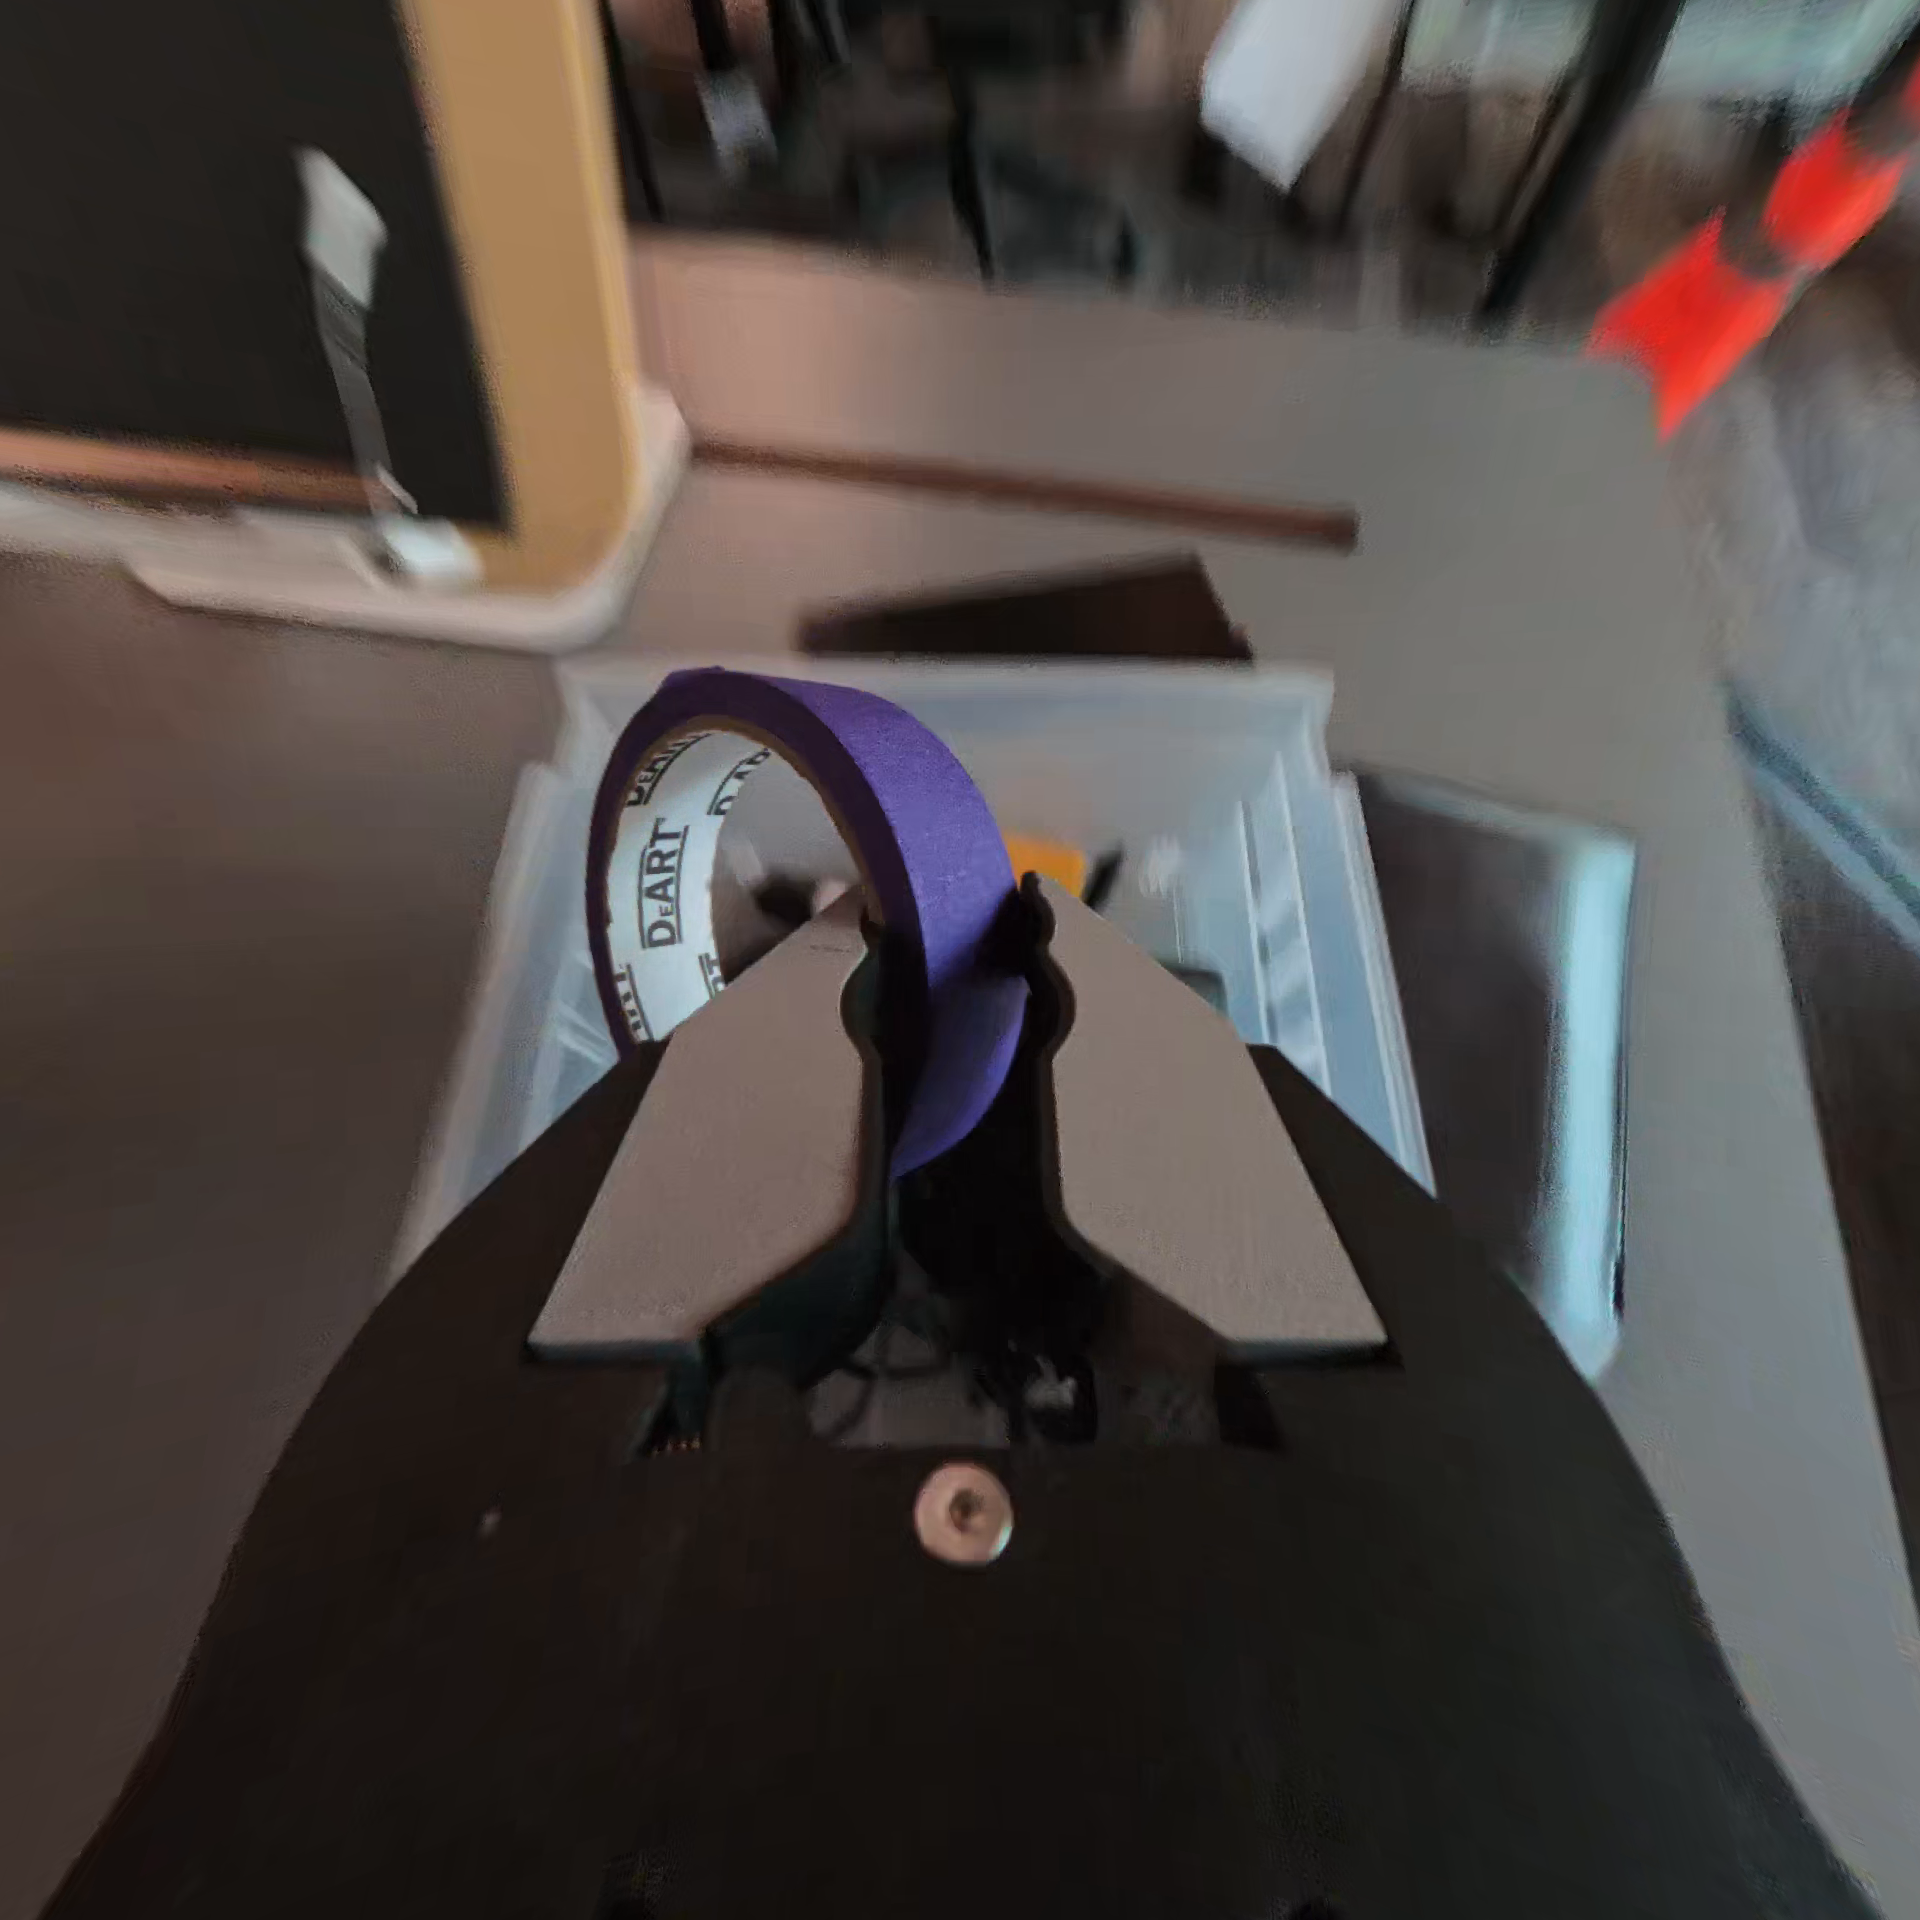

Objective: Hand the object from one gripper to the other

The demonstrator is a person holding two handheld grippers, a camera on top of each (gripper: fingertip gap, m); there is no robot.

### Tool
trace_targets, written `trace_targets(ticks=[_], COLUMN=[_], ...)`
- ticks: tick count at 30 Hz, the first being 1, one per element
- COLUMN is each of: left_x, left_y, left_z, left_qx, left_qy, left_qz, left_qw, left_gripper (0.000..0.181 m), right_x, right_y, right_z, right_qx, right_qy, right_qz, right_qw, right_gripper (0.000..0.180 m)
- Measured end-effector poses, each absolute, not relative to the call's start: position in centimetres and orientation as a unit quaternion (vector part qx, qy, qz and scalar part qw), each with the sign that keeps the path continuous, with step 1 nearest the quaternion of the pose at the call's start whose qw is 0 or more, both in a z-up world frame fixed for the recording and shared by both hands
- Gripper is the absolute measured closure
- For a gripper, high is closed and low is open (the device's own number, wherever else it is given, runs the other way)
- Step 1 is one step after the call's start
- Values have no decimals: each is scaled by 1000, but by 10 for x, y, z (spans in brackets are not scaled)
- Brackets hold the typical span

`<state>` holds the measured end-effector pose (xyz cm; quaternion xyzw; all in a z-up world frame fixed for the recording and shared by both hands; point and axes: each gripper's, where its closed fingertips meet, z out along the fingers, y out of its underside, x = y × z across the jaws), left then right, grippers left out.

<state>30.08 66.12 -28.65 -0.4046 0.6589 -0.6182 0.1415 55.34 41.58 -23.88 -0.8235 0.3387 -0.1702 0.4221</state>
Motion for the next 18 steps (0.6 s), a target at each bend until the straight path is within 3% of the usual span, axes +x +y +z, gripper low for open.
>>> trace_targets(ticks=[4,5,10,18], left_x=[302,302,303,300], left_y=[660,659,656,647], left_z=[-297,-298,-299,-301], left_qx=[-405,-401,-398,-388], left_qy=[681,685,682,706], left_qz=[-590,-588,-594,-572], left_qw=[155,157,153,156], left_gripper=[181,181,181,179], right_x=[567,568,541,433], right_y=[391,397,452,567], right_z=[-300,-291,-219,-226], right_qx=[-880,-878,-849,-879], right_qy=[354,341,270,146], right_qz=[-197,-224,-304,-145], right_qw=[247,251,339,430], right_gripper=[148,139,131,127])
